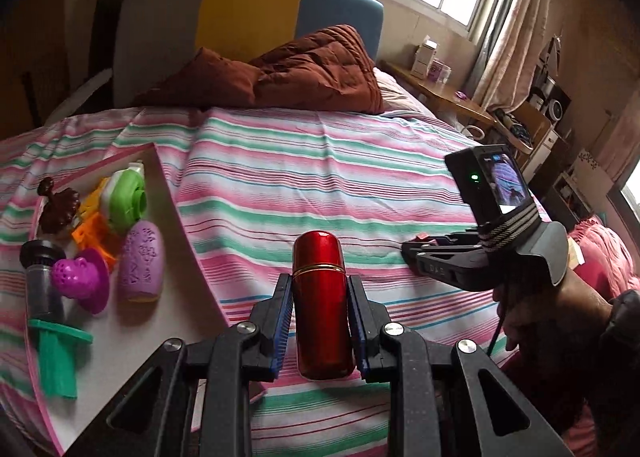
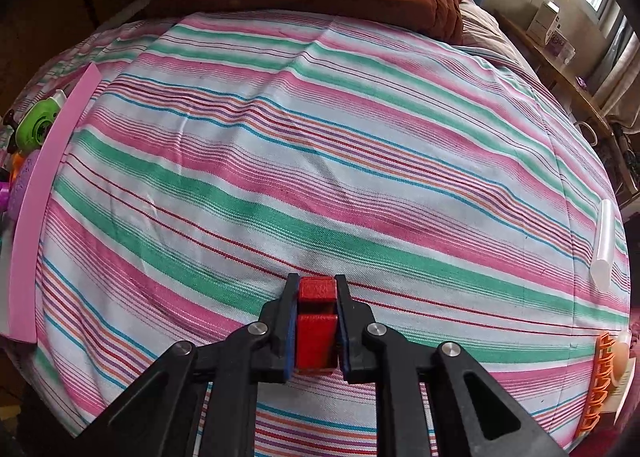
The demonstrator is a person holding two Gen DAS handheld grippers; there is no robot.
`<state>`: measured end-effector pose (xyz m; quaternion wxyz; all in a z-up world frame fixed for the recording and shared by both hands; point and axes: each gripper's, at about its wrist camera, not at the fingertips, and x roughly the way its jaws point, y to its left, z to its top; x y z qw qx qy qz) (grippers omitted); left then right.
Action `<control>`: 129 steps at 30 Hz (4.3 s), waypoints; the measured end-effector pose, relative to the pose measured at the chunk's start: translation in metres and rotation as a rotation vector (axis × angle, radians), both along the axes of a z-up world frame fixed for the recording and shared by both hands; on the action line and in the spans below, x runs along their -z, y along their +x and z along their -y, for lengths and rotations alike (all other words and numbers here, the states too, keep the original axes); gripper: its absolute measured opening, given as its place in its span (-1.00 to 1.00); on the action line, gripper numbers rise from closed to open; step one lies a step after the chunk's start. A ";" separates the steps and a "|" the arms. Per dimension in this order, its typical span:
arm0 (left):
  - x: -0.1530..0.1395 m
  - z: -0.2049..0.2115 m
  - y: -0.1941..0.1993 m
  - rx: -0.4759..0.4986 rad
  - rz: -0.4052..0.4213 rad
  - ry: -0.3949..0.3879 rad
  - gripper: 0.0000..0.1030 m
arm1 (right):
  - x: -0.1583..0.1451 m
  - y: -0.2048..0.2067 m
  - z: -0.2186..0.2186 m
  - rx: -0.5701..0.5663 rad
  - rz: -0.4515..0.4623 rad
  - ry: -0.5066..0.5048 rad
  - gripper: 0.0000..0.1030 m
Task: Organize rigid objects
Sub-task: 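Carry the red cylinder into the tray and open the left gripper, then carry the red puzzle piece into the tray and open the right gripper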
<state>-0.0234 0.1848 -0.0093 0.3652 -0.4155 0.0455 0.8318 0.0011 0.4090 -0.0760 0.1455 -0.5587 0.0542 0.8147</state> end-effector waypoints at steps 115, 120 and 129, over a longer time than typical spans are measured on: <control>0.026 0.184 -0.031 -0.457 0.033 -0.110 -0.28 | -0.052 -0.009 0.150 -0.352 -0.138 -0.242 -0.42; 0.027 0.182 -0.030 -0.458 0.038 -0.119 -0.28 | -0.036 -0.002 0.172 -0.496 -0.081 -0.116 -0.42; 0.026 0.176 -0.028 -0.448 0.035 -0.142 -0.28 | -0.025 -0.023 0.193 -0.627 -0.147 0.037 -0.60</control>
